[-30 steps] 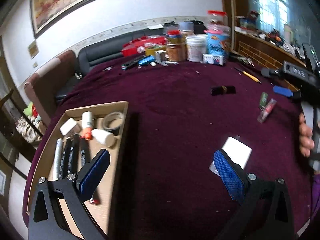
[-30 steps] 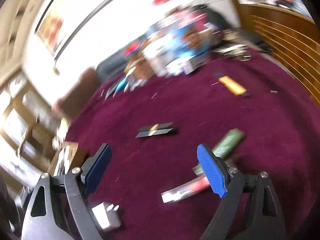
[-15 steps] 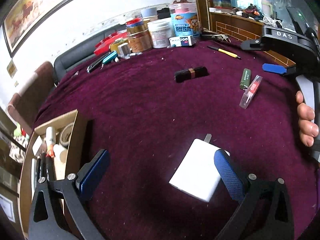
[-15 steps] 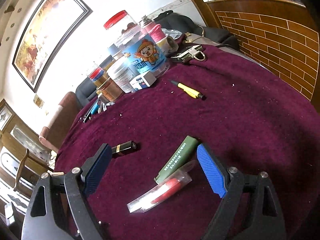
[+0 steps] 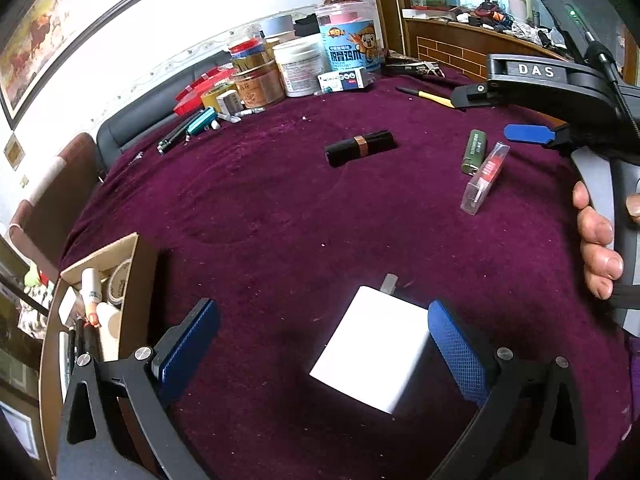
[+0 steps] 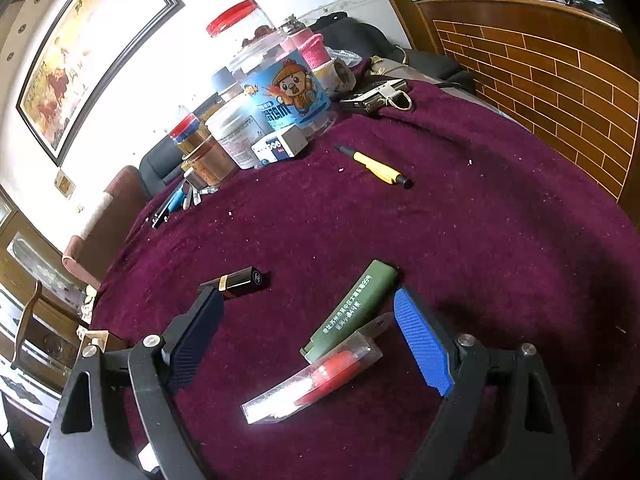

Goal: Organize rigid objects
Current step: 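Move the left tool to the white square power adapter and grasp it, then lift the adapter with the left tool while the right tool grasps the black gold-banded tube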

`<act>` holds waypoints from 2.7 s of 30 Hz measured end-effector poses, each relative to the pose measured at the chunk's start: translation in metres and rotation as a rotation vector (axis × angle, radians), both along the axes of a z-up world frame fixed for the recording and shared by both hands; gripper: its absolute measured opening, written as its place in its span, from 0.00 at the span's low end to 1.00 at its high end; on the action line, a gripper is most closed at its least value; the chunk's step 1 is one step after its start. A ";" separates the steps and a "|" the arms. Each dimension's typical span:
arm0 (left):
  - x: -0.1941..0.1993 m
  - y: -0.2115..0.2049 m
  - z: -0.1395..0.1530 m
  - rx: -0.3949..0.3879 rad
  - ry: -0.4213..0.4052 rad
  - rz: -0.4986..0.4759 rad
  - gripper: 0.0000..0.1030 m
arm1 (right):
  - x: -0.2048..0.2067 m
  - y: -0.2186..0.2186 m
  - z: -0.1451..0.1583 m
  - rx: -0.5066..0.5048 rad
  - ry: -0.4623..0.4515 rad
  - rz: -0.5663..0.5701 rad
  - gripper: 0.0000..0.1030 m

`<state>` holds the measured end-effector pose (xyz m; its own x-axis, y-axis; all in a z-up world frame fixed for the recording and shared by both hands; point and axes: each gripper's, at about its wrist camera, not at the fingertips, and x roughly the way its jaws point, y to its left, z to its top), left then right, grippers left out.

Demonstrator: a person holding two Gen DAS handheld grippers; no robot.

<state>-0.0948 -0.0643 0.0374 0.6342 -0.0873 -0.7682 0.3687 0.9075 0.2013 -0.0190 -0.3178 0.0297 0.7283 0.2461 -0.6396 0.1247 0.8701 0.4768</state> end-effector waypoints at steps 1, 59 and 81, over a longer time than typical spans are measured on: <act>0.000 0.000 -0.001 -0.004 0.008 -0.003 0.99 | 0.000 0.001 0.000 -0.003 0.001 0.001 0.85; -0.027 0.108 0.034 -0.411 0.127 0.091 0.39 | 0.046 0.012 0.020 -0.229 0.138 -0.012 0.85; -0.016 0.149 0.038 -0.457 0.129 0.170 0.39 | 0.107 0.119 0.002 -0.220 0.251 0.478 0.84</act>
